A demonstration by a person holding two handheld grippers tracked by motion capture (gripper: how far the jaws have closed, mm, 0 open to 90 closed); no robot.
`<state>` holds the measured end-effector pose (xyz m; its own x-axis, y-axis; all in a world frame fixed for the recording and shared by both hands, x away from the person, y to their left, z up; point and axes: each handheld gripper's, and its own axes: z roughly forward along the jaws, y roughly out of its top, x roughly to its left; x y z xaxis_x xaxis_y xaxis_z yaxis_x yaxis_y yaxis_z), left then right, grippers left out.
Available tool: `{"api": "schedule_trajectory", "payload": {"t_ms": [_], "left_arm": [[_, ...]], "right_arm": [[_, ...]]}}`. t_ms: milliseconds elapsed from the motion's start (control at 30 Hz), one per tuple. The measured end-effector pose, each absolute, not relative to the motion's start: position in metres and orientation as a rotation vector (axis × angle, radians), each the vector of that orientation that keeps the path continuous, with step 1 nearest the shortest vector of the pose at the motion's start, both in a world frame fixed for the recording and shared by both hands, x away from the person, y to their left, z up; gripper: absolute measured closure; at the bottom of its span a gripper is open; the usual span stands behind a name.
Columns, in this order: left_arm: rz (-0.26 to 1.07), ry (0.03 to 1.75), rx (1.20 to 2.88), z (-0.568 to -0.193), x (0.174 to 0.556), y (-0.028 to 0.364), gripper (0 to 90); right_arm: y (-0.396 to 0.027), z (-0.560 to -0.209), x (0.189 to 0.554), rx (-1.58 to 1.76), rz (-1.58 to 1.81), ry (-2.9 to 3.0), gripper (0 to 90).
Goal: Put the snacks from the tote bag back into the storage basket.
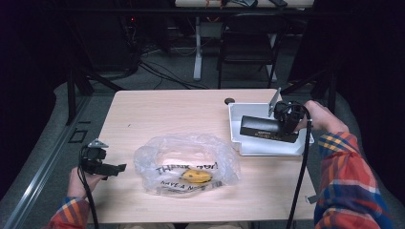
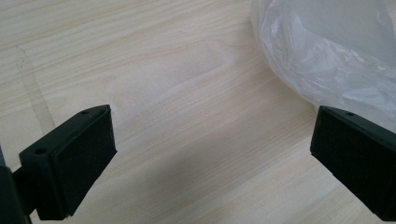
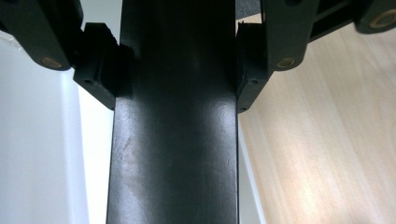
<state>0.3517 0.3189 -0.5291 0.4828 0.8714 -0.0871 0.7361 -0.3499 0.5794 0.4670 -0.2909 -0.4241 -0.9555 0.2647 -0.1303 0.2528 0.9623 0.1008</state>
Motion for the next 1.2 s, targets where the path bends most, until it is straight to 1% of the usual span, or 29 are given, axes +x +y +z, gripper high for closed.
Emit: {"api": "schedule_trajectory", "payload": {"t_ms": [500, 967, 1033, 1200], "left_arm": [[0.322, 1.329, 2.176, -0.529, 0.351, 0.32, 0.0], [0.321, 1.329, 2.19, -0.531, 0.352, 0.318, 0.0], [0.317, 1.327, 2.2, -0.532, 0.352, 0.318, 0.0], [0.311, 1.33, 2.205, -0.534, 0.353, 0.316, 0.0]], "right_arm": [[-0.293, -0.449, 0.475, 0.355, 0.111, 2.926, 42.9], [-0.283, -0.486, 0.484, 0.315, 0.079, 3.008, 42.8], [-0.282, -0.493, 0.485, 0.33, 0.121, 3.006, 42.7], [-0.281, -0.505, 0.487, 0.347, 0.102, 3.033, 42.1]]}}
